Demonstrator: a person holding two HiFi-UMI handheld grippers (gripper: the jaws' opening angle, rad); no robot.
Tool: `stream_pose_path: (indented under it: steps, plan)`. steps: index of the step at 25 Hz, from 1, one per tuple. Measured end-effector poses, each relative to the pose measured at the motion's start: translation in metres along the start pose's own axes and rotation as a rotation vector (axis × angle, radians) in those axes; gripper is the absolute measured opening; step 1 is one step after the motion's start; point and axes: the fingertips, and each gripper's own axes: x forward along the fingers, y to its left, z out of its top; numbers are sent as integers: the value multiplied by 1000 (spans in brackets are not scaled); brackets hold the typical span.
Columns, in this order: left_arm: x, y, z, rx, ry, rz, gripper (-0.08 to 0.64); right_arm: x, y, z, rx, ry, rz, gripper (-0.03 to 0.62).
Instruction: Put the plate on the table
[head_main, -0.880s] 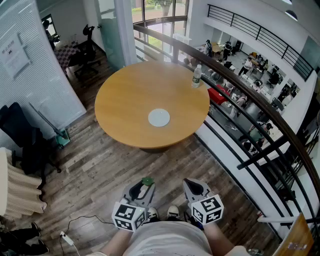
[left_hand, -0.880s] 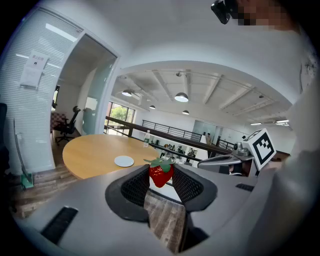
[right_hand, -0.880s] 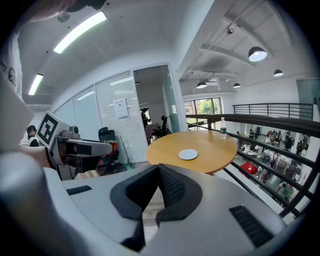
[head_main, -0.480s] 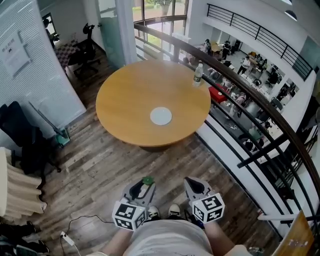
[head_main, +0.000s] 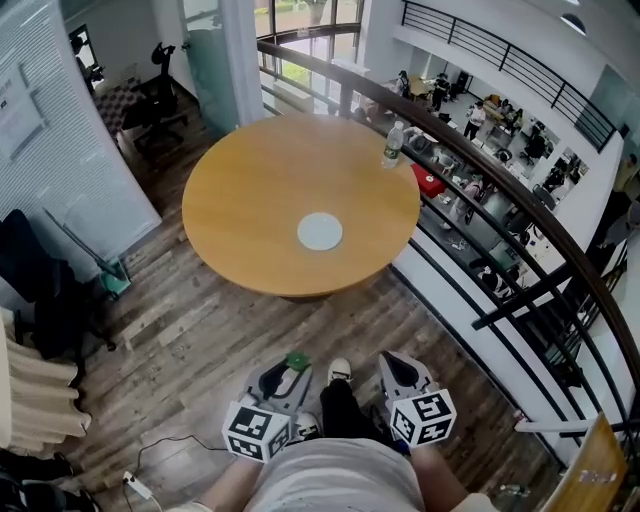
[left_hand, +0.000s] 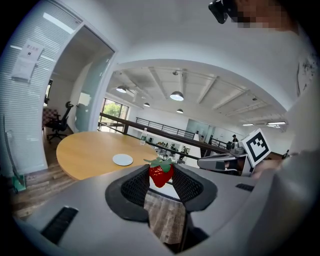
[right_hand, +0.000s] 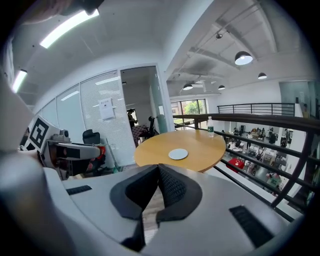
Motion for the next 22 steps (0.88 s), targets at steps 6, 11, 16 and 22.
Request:
stream_pose_path:
  steps: [6, 11, 16, 22]
  plan:
    - [59, 44, 28, -3, -2, 13, 156, 69, -39, 27, 4, 7, 20, 20]
    - [130, 88, 59, 8, 1, 26, 156, 143, -78, 67, -19, -2, 59, 20]
    - [195, 124, 95, -14, -11, 49, 156, 204, -116, 111, -37, -5, 92, 20]
    - [239, 144, 124, -25, -12, 95, 156, 243, -153, 144, -50, 2, 131, 20]
